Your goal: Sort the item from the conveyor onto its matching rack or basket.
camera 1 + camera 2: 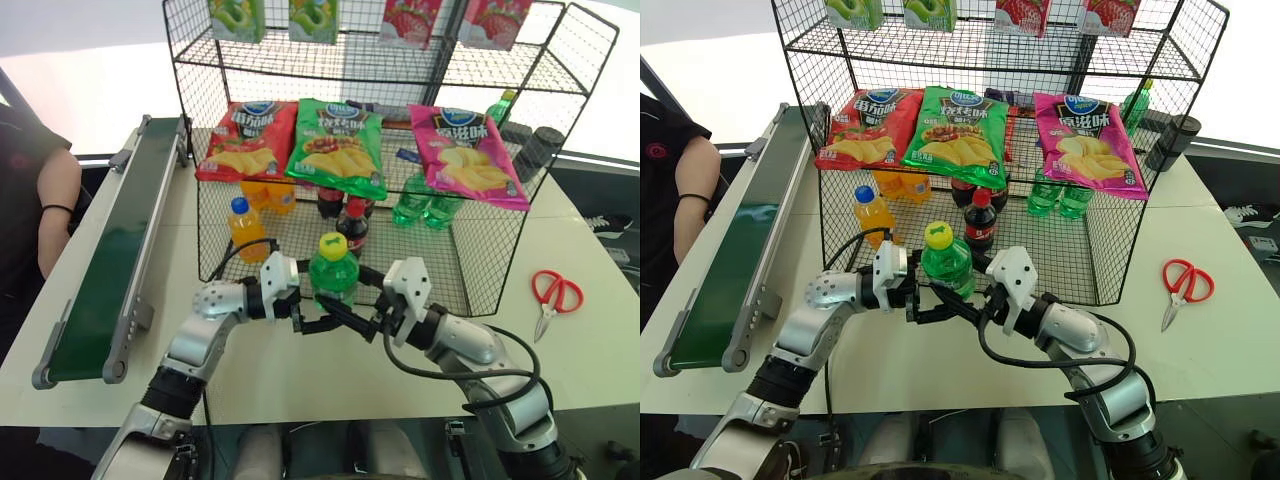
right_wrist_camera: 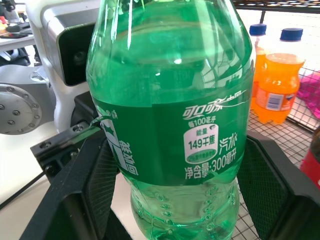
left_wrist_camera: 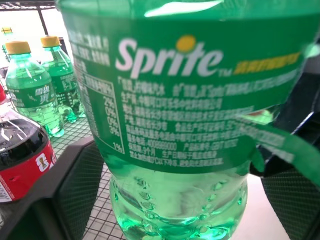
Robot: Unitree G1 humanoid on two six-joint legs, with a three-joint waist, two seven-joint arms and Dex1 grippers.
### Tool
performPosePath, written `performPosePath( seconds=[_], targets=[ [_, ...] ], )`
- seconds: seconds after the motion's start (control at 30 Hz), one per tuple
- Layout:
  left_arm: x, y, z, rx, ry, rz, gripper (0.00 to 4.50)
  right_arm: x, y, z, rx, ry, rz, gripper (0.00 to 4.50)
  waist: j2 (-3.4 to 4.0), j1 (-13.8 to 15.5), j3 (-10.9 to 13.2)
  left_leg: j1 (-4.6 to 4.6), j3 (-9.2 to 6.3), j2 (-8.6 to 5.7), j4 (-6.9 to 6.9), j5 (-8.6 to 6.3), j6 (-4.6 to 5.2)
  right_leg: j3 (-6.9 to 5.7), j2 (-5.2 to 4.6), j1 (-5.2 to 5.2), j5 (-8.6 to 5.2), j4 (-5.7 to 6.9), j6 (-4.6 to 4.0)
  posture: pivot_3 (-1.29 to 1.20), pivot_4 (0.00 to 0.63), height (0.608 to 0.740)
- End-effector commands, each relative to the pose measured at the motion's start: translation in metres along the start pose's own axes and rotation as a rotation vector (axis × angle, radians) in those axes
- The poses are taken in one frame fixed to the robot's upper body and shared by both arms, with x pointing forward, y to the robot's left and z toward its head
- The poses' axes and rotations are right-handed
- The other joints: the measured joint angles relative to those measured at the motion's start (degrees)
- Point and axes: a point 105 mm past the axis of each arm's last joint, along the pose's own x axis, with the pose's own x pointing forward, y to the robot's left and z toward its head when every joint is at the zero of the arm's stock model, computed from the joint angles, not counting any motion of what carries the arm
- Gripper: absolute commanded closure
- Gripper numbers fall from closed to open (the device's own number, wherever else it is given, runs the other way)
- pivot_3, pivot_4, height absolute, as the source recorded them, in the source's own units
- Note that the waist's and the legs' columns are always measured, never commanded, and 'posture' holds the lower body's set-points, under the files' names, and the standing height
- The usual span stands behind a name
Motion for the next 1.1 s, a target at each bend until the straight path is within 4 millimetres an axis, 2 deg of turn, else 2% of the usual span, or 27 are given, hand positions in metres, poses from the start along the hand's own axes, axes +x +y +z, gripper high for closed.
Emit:
performPosePath(
  seconds=[0.03, 0.13, 0.23, 0.43, 0.57, 0.73, 0.9, 1.1],
  targets=[
    [-0.009, 0.009, -0.005, -0.024, 0.051, 0.058, 0.04, -0.005, -0.015, 0.025, -0.06, -0.11, -0.098, 1.62, 0.0, -0.01, 0.0, 0.0, 0.0, 0.0, 0.0, 0.0, 0.0, 0.0, 0.01, 0.0, 0.0, 0.0, 0.0, 0.0, 0.15, 0.74],
    [-0.022, 0.01, -0.016, -0.049, 0.113, 0.082, 0.04, -0.016, -0.031, 0.027, -0.075, -0.118, -0.198, 1.62, 0.0, -0.02, 0.0, 0.01, -0.01, 0.01, 0.0, 0.0, 0.0, 0.0, 0.02, 0.0, 0.0, 0.02, 0.0, 0.0, 0.15, 0.74],
    [-0.034, 0.013, -0.014, -0.05, 0.112, 0.13, 0.04, -0.032, -0.045, 0.021, -0.091, -0.095, -0.295, 1.62, 0.01, 0.15, 0.01, 0.02, -0.01, 0.04, -0.01, 0.0, 0.0, 0.01, 0.02, 0.0, 0.0, 0.02, 0.01, 0.0, 0.15, 0.74],
    [-0.05, 0.018, -0.003, -0.015, 0.085, 0.193, 0.04, -0.063, -0.073, -0.007, -0.041, -0.032, -0.517, 1.62, 0.03, 0.81, 0.01, 0.04, 0.01, 0.06, 0.0, 0.0, 0.0, 0.03, 0.01, 0.03, 0.0, 0.02, 0.01, 0.0, 0.15, 0.74],
    [-0.05, 0.014, 0.004, 0.005, 0.071, 0.184, 0.04, -0.069, -0.084, -0.021, 0.014, -0.023, -0.6, 1.62, 0.08, 0.93, 0.03, 0.06, 0.02, 0.07, 0.0, 0.0, 0.0, 0.04, 0.02, 0.02, 0.0, 0.04, 0.0, 0.0, 0.15, 0.74],
    [-0.044, 0.007, 0.011, 0.012, 0.055, 0.161, 0.04, -0.074, -0.112, -0.042, 0.064, 0.003, -0.74, 1.62, 0.16, 0.87, 0.05, 0.08, 0.04, 0.08, 0.0, 0.0, 0.0, 0.06, 0.04, 0.03, 0.0, 0.06, 0.0, 0.0, 0.15, 0.74],
    [-0.042, 0.004, 0.012, 0.007, 0.054, 0.155, 0.04, -0.076, -0.137, -0.056, 0.079, 0.018, -0.814, 1.62, 0.3, 1.04, 0.12, 0.07, 0.04, 0.07, 0.01, 0.0, 0.0, 0.07, 0.05, 0.03, -0.01, 0.08, 0.0, 0.0, 0.15, 0.74],
    [-0.043, 0.002, 0.011, -0.004, 0.051, 0.167, 0.04, -0.089, -0.17, -0.065, 0.091, 0.025, -0.942, 1.62, 0.36, 1.01, 0.12, 0.12, 0.06, 0.09, 0.02, 0.0, -0.01, 0.09, 0.09, 0.05, 0.0, 0.11, 0.0, 0.0, 0.15, 0.74]
  ],
)
